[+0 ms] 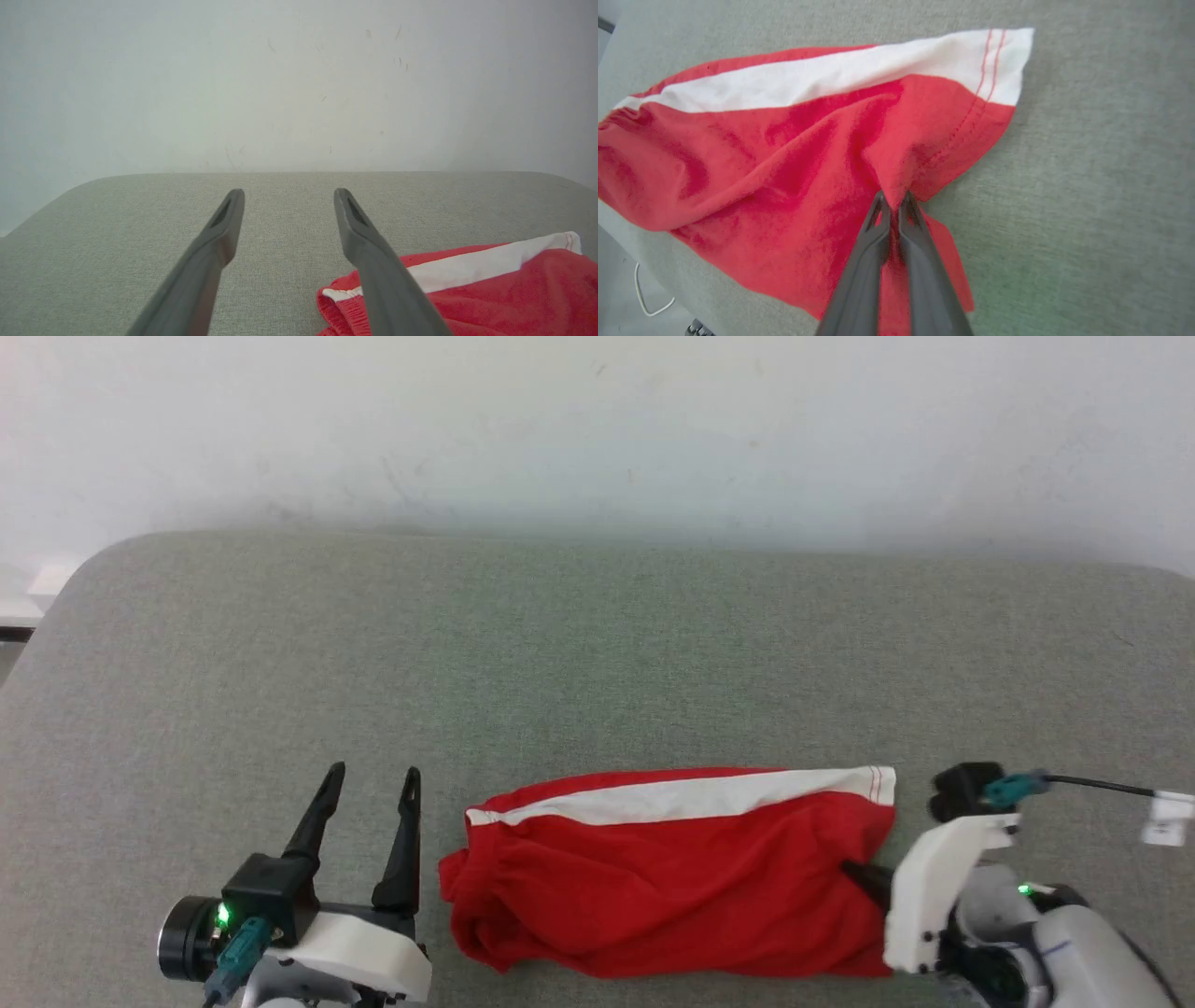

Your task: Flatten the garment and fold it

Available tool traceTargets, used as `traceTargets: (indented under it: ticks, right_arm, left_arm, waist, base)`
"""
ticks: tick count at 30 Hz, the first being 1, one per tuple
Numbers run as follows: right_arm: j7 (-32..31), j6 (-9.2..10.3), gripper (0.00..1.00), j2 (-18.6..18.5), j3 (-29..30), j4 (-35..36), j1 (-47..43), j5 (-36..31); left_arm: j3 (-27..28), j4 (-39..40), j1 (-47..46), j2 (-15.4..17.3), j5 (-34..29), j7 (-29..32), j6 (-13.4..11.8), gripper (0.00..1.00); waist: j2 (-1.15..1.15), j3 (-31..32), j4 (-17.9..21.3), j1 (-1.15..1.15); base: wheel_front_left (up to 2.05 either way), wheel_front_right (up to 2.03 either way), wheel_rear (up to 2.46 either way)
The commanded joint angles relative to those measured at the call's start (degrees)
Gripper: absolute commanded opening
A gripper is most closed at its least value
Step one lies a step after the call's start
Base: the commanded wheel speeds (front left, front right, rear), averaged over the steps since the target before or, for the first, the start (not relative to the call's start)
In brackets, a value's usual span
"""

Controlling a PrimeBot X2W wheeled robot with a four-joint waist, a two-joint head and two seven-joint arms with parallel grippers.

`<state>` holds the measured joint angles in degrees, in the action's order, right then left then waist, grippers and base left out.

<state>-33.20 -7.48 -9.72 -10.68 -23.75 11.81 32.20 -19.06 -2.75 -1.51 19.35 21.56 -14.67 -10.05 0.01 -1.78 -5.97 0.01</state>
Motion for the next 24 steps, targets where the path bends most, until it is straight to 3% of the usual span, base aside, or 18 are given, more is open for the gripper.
traceTargets:
  ticks: [1,7,13,17,24]
  right_arm:
    - [1.5,-0.01,0.00,-1.5,1.5,2.3,-1.6,0.3]
    - [2.1,-0.01,0.00,-5.0,9.9,9.2,-8.4,-1.4]
    - [-1.0,-0.01,0.00,-4.6,17.7,16.2,-13.0,-4.8]
    - [-3.8,-0.01,0.00,-2.4,15.1,21.4,-11.8,-6.2]
    - [-5.5,-0.01,0.00,1.8,3.5,25.2,-7.0,-5.3]
  left_arm:
    - [0.5,0.4,0.6,-0.2,-0.5,-0.3,0.4,1.00]
    - [0.9,1.1,1.6,-0.2,-1.1,-0.3,0.2,1.00]
    - [1.2,1.3,1.6,-0.4,-1.2,-0.3,0.2,1.00]
    - [1.0,0.9,1.4,-0.6,-1.2,-0.3,0.5,1.00]
    - [0.6,0.1,0.8,-0.7,-1.0,-0.3,1.1,1.00]
  waist:
    - [-0.01,0.3,0.5,-0.01]
    - [-0.01,0.2,1.6,-0.01]
    - [-0.01,-0.4,2.4,-0.01]
    - [-0.01,-0.2,2.5,-0.01]
    - [-0.01,0.4,1.9,-0.01]
  base:
    - [0.00,0.00,0.00]
    - [0.00,0.00,0.00]
    - [0.00,0.00,0.00]
    - [0.00,0.00,0.00]
    - [0.00,0.00,0.00]
